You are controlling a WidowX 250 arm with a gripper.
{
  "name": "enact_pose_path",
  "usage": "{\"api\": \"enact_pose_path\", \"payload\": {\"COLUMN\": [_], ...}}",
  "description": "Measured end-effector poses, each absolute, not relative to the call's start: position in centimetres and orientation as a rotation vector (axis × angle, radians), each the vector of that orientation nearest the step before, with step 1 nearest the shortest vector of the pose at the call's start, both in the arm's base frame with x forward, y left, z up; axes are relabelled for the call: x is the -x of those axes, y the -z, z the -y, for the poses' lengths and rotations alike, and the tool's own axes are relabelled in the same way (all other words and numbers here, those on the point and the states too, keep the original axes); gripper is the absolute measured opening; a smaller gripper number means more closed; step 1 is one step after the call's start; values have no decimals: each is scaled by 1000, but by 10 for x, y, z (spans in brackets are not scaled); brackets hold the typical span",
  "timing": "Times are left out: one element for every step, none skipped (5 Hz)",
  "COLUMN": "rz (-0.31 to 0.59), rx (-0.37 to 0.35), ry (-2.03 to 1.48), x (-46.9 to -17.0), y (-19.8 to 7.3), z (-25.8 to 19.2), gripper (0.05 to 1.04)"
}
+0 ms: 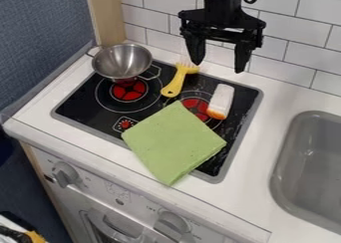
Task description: Move silver pot to the bottom of right side of the burner
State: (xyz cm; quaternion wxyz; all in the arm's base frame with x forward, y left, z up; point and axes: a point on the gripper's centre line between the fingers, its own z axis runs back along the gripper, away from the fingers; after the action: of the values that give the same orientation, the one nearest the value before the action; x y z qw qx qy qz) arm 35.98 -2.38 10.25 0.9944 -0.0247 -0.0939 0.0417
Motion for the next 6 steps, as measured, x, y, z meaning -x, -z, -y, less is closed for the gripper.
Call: {"api": "enact_pose_path", "payload": {"rz": [152,130,149,179,155,150], "rx": [46,62,87,66,82,77], "ry": [-83,-98,-111,-14,86,305], "x": [-357,-350,-348,-346,-349,-352], "y": [-90,-82,-84,-87,-71,-62], "z": [24,16,-16,-65,-103,-124], "gripper": [1001,1001,1001,1000,1000,1000]}}
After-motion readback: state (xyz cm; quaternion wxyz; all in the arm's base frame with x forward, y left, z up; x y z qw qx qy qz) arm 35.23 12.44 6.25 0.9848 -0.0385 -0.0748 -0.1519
